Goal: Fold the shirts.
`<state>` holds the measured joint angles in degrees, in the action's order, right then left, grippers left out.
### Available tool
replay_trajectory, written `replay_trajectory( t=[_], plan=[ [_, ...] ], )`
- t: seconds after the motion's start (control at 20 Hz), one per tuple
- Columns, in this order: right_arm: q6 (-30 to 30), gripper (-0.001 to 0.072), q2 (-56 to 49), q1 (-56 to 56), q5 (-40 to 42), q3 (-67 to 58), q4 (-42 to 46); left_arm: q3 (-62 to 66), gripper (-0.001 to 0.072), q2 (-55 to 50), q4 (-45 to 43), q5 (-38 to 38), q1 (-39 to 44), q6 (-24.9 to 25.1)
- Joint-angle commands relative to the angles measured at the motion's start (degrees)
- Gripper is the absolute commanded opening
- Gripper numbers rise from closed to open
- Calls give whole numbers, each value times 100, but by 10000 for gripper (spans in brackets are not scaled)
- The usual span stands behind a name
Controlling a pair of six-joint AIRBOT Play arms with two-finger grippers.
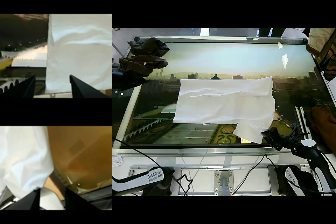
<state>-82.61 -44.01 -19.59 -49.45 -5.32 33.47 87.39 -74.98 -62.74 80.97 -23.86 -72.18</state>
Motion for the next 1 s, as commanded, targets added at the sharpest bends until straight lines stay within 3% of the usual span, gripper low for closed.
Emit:
replay_trajectory(
  t=[0.0,0.1,0.2,0.45,0.6,0.7,0.85,0.95],
  plan=[
    [374,296,-149,7,-131,9,-264,-2,496,-4,-42,-9,-4,2],
    [715,292,-149,4,-420,7,-262,-2,495,-4,-57,-4,-4,2],
    [1062,239,-144,0,-507,7,-295,-2,495,-2,-85,-4,-4,2],
    [1836,241,-144,-2,-715,7,-1038,-2,470,-2,-243,-7,-4,2],
    [2133,234,-144,-7,-1248,-256,-756,-2,470,-2,-251,-15,-7,2],
    [2087,99,-118,-7,-1349,-702,-444,-2,470,-2,-310,-17,-4,2],
    [1587,124,-114,-7,-1655,-1519,529,-2,470,-2,-321,-17,-4,2],
    [1257,271,-114,-7,-1937,-1899,1233,-2,470,-2,-326,-17,-4,2]
  ],
)
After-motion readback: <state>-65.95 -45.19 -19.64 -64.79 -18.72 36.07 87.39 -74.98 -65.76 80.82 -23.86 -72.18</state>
